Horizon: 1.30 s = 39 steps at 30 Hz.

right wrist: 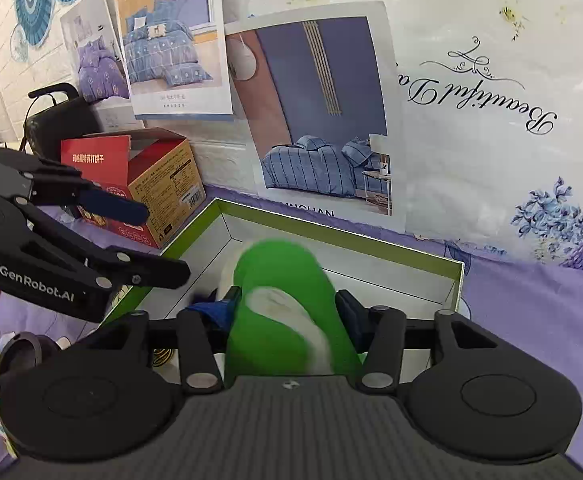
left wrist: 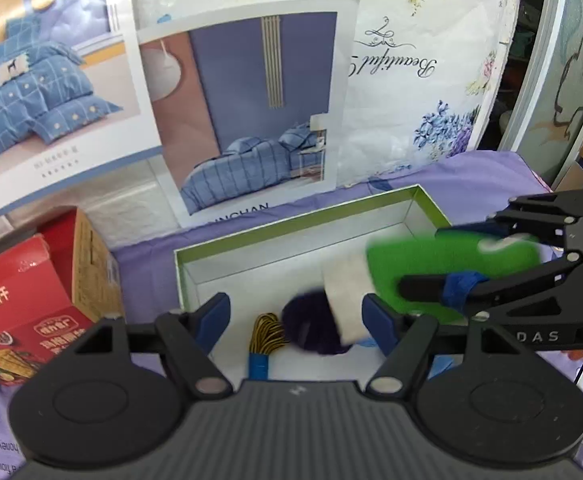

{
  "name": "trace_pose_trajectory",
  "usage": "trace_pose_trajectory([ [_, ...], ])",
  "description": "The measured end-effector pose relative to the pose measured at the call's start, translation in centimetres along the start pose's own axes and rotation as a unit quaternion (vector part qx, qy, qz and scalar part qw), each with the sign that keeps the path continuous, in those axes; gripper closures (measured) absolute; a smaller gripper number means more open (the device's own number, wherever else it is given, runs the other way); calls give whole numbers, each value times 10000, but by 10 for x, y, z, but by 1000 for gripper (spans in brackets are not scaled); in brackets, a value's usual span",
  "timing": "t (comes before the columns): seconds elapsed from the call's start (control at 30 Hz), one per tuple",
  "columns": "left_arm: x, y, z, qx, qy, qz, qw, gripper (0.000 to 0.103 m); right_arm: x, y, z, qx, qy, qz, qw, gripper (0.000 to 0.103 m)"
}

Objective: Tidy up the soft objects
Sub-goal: 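Carry yarn ball and insole into the green box and open both grippers, then move the left gripper to the floral pouch while the right grasps the green loofah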

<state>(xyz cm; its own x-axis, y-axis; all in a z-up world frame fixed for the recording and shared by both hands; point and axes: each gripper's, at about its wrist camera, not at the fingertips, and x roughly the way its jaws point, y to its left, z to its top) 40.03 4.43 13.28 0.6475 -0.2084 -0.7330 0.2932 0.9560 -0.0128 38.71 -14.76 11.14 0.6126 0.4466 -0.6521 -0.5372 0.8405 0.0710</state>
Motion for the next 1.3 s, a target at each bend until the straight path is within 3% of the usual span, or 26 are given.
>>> trace_pose_trajectory([
  [0.07,-2,1,-1,-5,-54,43,10000,30,-3,0,1,-54,-83,-75,9999,56],
  [0.3,-23,-1,-10,59,-138,244,9996,30,-13,-2,-4,0,5,-283,9996,48],
  [0.7,-131,-28,-64,-9,-728,417,9965,28,-104,37,-38,64,-124,-568,9983,40],
  [0.93,-179,-43,-139,-125,-810,565,9950,28,-159,90,-98,-67,-391,-621,9973,39],
  [1.1,-187,-51,-212,-291,-546,828,9946,28,-172,131,-161,1,-556,-567,9968,39],
  [1.3,-187,-50,-299,-690,-286,1023,9919,28,-177,163,-232,846,-1028,-643,9890,38],
])
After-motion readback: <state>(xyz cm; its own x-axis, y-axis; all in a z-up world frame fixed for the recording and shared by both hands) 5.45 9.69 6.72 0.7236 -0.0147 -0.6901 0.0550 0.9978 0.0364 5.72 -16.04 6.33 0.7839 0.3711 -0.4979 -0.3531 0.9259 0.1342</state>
